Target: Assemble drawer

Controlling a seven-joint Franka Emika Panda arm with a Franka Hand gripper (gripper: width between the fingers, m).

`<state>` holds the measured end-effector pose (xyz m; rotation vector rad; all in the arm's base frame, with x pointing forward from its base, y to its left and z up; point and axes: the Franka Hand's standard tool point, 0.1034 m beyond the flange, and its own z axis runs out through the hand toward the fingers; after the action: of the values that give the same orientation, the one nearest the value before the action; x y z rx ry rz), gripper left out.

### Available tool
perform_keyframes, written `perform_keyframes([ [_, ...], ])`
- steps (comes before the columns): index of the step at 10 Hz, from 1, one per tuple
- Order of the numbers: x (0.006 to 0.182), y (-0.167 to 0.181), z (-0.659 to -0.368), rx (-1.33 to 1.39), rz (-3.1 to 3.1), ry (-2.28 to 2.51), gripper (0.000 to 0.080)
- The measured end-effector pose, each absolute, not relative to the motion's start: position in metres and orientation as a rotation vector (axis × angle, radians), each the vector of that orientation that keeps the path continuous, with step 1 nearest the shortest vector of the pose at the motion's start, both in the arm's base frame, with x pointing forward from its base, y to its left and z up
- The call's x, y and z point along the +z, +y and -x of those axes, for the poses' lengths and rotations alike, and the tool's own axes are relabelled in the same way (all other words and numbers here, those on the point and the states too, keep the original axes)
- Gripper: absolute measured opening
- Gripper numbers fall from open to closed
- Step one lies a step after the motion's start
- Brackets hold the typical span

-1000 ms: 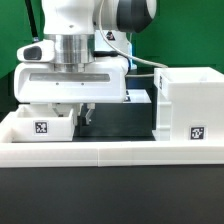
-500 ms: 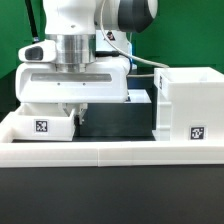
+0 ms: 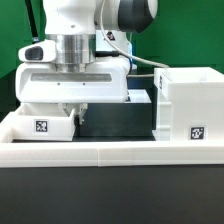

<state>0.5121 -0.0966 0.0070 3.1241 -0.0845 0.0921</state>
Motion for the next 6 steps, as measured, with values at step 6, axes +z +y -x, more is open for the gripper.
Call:
perform_keyframes([
  [6, 0.034, -0.081, -0.518, 0.082, -3.159, -0.033, 0.0042],
])
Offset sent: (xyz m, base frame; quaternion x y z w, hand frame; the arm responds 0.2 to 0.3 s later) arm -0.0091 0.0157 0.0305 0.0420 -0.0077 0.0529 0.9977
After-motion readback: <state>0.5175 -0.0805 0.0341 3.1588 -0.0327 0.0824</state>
